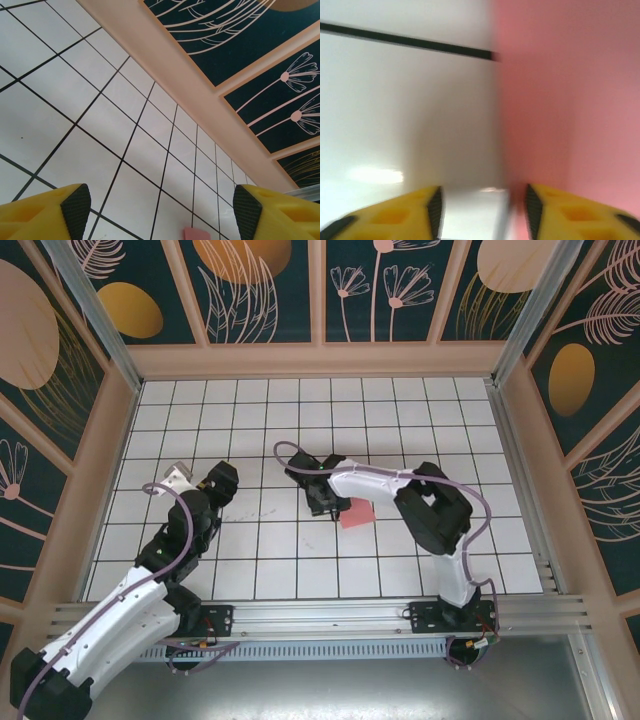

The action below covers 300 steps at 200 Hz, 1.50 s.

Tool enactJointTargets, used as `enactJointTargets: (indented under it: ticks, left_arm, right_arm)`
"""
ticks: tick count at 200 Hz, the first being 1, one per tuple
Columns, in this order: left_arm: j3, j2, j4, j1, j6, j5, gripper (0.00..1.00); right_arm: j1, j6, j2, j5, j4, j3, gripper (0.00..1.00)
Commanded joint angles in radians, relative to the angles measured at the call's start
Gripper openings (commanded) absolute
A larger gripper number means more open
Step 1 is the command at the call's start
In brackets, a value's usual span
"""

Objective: Fold a paper plane with a square sheet of paper (pick it up from the middle)
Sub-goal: Turn over the paper at the center of the table.

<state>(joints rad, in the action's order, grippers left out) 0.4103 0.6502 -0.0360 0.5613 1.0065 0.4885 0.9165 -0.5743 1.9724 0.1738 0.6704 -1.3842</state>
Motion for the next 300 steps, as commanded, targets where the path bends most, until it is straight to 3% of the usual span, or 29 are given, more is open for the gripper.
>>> enactJointTargets:
  ticks: [1, 27, 54, 81, 122, 154, 210, 264, 300]
  left_arm:
    - [-0.005, -0.006, 0.025, -0.006, -0.007, 0.014, 0.77]
    - [-0.009, 0.035, -0.021, -0.007, -0.021, -0.041, 0.78]
    - [0.011, 0.15, -0.1, -0.006, -0.046, -0.179, 0.75]
    - [0.075, 0.326, -0.163, -0.007, -0.067, -0.352, 0.71]
    - [0.193, 0.579, -0.205, -0.006, -0.071, -0.566, 0.64]
    - [0.253, 0.706, -0.243, -0.007, -0.061, -0.661, 0.63]
    - [0.446, 0.957, -0.25, 0.001, -0.08, -0.805, 0.52]
    - [0.69, 1.256, -0.278, 0.051, -0.09, -0.947, 0.33]
    - [0.774, 1.38, -0.315, 0.053, -0.089, -0.984, 0.33]
  right_arm:
    - [-0.031, 0.002, -0.171, -0.267, -0.237, 0.088, 0.64]
    - [-0.128, -0.067, -0.341, -0.433, -0.482, 0.317, 0.59]
    - [-0.241, -0.141, -0.438, -0.527, -0.669, 0.52, 0.25]
    - [-0.301, -0.167, -0.431, -0.674, -0.81, 0.629, 0.07]
    - [-0.327, -0.229, -0.337, -0.692, -0.896, 0.719, 0.07]
    - [-0.334, -0.316, -0.276, -0.639, -0.887, 0.744, 0.06]
    - [-0.291, -0.704, -0.242, -0.625, -1.191, 0.911, 0.08]
    - [-0.28, -0.679, -0.234, -0.606, -1.112, 0.873, 0.09]
    - [-0.28, -0.673, -0.219, -0.625, -1.121, 0.867, 0.1]
